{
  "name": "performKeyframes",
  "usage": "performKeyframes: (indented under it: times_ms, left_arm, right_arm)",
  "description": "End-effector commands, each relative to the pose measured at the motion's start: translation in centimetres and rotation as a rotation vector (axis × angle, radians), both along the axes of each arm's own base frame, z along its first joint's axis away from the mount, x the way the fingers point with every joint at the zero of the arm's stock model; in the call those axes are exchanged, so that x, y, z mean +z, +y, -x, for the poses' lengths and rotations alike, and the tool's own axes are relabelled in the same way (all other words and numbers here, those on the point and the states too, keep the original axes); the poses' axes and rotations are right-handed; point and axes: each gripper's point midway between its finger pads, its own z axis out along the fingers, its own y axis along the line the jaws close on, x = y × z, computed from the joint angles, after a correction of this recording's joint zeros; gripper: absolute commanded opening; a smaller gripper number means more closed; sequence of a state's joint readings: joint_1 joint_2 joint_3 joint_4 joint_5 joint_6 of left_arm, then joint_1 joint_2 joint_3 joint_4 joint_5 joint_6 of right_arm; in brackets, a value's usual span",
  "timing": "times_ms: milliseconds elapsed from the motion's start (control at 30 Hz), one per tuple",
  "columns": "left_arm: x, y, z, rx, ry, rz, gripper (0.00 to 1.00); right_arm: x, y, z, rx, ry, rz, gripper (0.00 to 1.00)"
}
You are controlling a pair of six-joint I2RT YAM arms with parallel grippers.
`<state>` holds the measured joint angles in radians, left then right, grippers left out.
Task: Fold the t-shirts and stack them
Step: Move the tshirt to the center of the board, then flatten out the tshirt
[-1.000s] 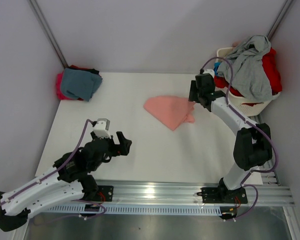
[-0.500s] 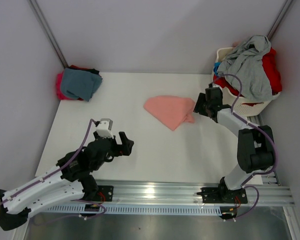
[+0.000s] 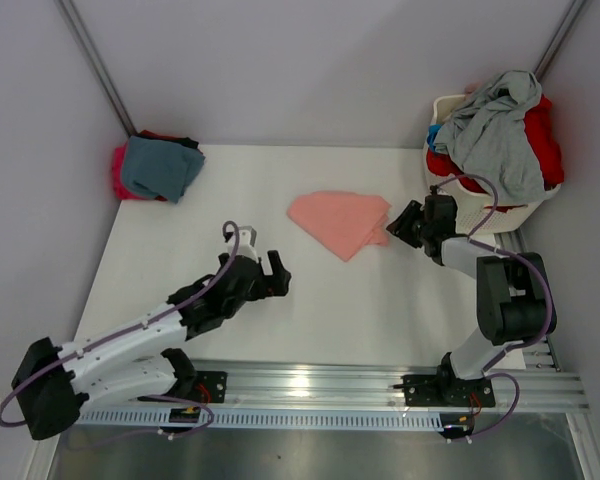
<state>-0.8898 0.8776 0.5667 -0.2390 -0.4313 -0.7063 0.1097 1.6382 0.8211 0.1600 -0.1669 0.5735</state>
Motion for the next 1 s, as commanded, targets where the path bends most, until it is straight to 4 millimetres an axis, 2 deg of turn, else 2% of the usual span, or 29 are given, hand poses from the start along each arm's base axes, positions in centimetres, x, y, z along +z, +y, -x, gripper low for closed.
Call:
performKeyframes:
  times_ms: [0, 67, 100, 133, 167, 200, 233, 267, 300, 367, 400, 467, 500, 533, 600, 633, 700, 767, 967]
  left_arm:
    - [2.3, -3.4, -1.9, -0.053, -0.024, 0.084, 0.99]
    - [1.3, -4.9, -2.6, -0.088, 0.006, 0.044, 0.99]
    - [2.5, -5.9, -3.3, -0.1, 0.0, 0.057, 0.99]
    - [0.8, -6.8, -3.4, -0.125, 0.047, 0.025, 0.99]
    - [0.4, -7.4, -3.5, -0.14, 0.066, 0.018, 0.99]
    - [1.2, -8.5, -4.1, -0.158, 0.061, 0.034, 0.99]
    - [0.9, -9.5, -3.8, -0.197, 0.083, 0.042, 0.99]
    - [-0.4, -10.1, -3.9, -0.211, 0.115, 0.025, 0.98]
    - [0.3, -10.9, -4.2, -0.226, 0.107, 0.047, 0.99]
    - [-0.6, -11.8, -4.4, -0.26, 0.133, 0.043, 0.98]
    - [-0.8, -12.0, -4.5, -0.267, 0.137, 0.045, 0.98]
    - [-0.3, -12.7, -5.2, -0.296, 0.131, 0.06, 0.98]
    - [-0.7, -12.8, -5.5, -0.303, 0.137, 0.057, 0.98]
    - [-0.1, -13.2, -6.0, -0.314, 0.119, 0.075, 0.98]
    - [-0.7, -13.0, -6.6, -0.322, 0.154, 0.1, 0.98]
    - [-0.1, -13.1, -7.4, -0.317, 0.14, 0.139, 0.98]
    - [-0.1, -12.5, -8.7, -0.295, 0.151, 0.18, 0.98]
    - [-0.4, -11.7, -9.9, -0.268, 0.161, 0.208, 0.97]
    - [-0.8, -11.5, -11.7, -0.273, 0.174, 0.215, 0.96]
  right_arm:
    - [2.7, 0.3, -1.1, -0.007, -0.104, -0.036, 0.42]
    - [2.6, 0.0, -1.1, -0.017, -0.104, -0.017, 0.41]
    - [2.4, -0.3, -1.1, -0.024, -0.1, -0.009, 0.41]
    - [2.3, -0.6, -1.2, -0.032, -0.1, 0.008, 0.39]
    - [2.1, -0.7, -1.4, -0.033, -0.098, 0.014, 0.39]
    - [2.0, -0.8, -1.5, -0.035, -0.093, 0.019, 0.39]
    - [2.3, -1.1, -2.1, -0.038, -0.102, 0.025, 0.38]
    - [2.2, -1.1, -2.3, -0.037, -0.1, 0.027, 0.37]
    - [1.8, -1.2, -2.5, -0.037, -0.092, 0.033, 0.37]
    - [2.0, -1.3, -3.4, -0.041, -0.103, 0.032, 0.35]
    - [1.3, -1.5, -3.7, -0.044, -0.09, 0.031, 0.35]
    - [1.2, -1.4, -4.4, -0.045, -0.09, 0.017, 0.35]
    - [1.0, -1.4, -4.8, -0.046, -0.089, 0.012, 0.35]
    - [0.0, -1.4, -5.0, -0.044, -0.068, 0.006, 0.35]
    - [0.0, -1.3, -6.0, -0.044, -0.074, -0.019, 0.35]
    - [-0.9, -1.3, -6.2, -0.044, -0.059, -0.026, 0.35]
    - [-0.7, -1.2, -7.0, -0.043, -0.068, -0.054, 0.35]
    - [-1.5, -1.1, -7.4, -0.042, -0.059, -0.068, 0.36]
    - [-2.1, -0.3, -8.9, -0.031, -0.061, -0.136, 0.37]
